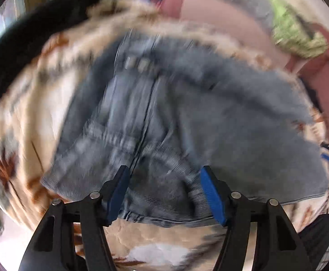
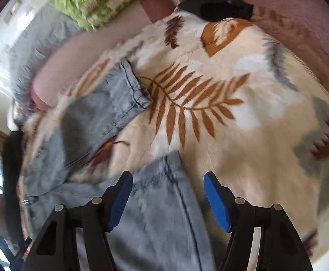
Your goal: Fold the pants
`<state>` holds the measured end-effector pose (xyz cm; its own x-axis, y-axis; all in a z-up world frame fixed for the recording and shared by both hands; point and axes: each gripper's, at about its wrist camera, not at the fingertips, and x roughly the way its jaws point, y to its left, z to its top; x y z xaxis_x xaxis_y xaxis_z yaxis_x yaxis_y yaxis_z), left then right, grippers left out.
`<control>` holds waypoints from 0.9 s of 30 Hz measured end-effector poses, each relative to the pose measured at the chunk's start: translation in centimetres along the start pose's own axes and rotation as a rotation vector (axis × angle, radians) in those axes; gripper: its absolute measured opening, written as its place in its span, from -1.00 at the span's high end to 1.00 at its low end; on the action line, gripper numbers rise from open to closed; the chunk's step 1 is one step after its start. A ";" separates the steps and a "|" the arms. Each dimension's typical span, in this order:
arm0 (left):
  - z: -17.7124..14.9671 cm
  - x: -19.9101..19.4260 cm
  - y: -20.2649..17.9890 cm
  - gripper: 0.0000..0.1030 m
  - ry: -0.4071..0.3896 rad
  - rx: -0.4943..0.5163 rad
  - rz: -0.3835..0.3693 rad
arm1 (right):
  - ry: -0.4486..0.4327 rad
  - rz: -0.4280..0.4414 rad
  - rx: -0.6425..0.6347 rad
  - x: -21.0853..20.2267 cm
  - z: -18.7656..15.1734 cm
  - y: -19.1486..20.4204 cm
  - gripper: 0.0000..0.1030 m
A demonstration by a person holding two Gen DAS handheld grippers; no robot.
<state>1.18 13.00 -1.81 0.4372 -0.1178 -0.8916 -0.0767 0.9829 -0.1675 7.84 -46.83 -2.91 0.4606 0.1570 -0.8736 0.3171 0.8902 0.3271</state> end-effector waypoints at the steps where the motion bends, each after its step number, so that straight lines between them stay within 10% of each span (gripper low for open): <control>1: -0.3 0.1 0.2 -0.27 -0.032 0.004 -0.010 | 0.017 -0.052 -0.047 0.7 0.2 0.8 0.45; 11: -1.3 0.0 -1.0 -0.32 -0.078 0.066 0.032 | -0.142 -0.350 -0.300 2.3 -0.4 4.2 0.41; 13: -1.3 0.1 -1.0 -0.33 -0.083 0.073 0.029 | -0.146 -0.338 -0.258 1.2 -0.9 4.0 0.00; 19: -1.3 0.1 -1.1 -0.39 -0.093 0.082 0.034 | -0.244 -0.153 -0.196 -6.3 -4.3 4.1 -0.18; 25: -1.4 0.1 -1.4 -0.48 -0.095 0.084 0.027 | 0.055 -0.025 -0.116 -2.3 -9.1 1.8 -0.46; 27: -1.3 0.1 -1.6 -0.50 -0.090 0.095 0.033 | 0.034 -0.030 -0.101 -2.4 -8.9 1.8 -0.45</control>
<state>0.18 11.18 -2.22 0.5149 -0.0764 -0.8539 -0.0091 0.9955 -0.0945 -0.05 -41.84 -3.41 0.4235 0.1421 -0.8947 0.2442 0.9332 0.2638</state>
